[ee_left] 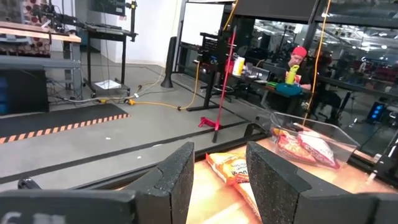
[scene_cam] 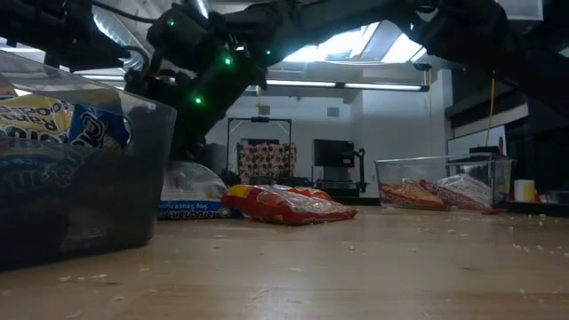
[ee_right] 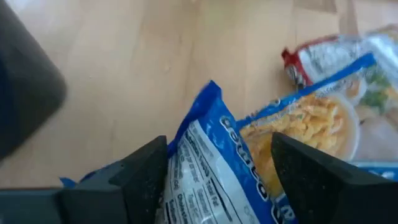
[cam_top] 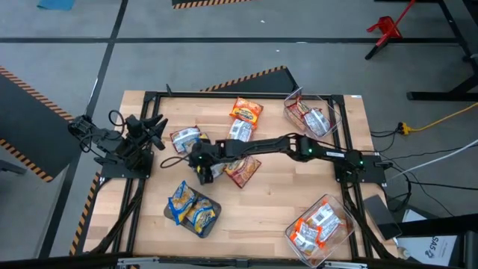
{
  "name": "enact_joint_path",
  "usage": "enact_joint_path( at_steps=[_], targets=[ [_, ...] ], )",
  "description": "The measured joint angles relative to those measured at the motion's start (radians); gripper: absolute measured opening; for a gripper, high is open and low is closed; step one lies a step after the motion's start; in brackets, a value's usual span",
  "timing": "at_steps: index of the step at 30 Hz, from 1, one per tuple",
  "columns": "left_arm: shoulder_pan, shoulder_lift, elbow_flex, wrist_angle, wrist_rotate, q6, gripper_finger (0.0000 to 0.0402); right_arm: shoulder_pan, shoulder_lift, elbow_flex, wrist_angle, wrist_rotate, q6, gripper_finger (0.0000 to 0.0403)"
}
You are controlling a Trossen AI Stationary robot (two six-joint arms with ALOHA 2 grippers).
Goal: Sort Maruchan noodles
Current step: Put the blue noodle pack into the black bin
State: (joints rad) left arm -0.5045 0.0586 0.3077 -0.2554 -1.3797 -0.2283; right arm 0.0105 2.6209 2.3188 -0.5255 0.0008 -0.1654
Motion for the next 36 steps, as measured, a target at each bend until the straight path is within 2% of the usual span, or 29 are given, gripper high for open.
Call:
enact_joint_path(
  at_steps=[5, 15, 20, 30, 36],
  targets=[
    [0.000, 0.000, 0.000, 0.000, 0.000, 0.002, 0.0140, 0.003, 0.000, 0.000, -0.026, 0.086, -0.020, 0.0208],
    [0.000, 0.000, 0.000, 0.000, 0.000, 0.002, 0.0140, 0.002, 0.000, 0.033, -0.075, 0.067, 0.046, 0.0015],
    [0.000, 0.000, 0.000, 0.001, 0.000, 0.002, 0.0140, 0.003, -0.021, 0.035, -0.061, 0.063, 0.106, 0.0013],
    [0.000, 0.000, 0.000, 0.000, 0.001, 0.003, 0.0140, 0.010, -0.147, 0.037, -0.025, 0.060, 0.222, 0.0004],
    [0.000, 0.000, 0.000, 0.000, 0.001, 0.003, 0.0140, 0.078, -0.195, 0.038, 0.113, -0.027, 0.237, 0.0001]
  ],
)
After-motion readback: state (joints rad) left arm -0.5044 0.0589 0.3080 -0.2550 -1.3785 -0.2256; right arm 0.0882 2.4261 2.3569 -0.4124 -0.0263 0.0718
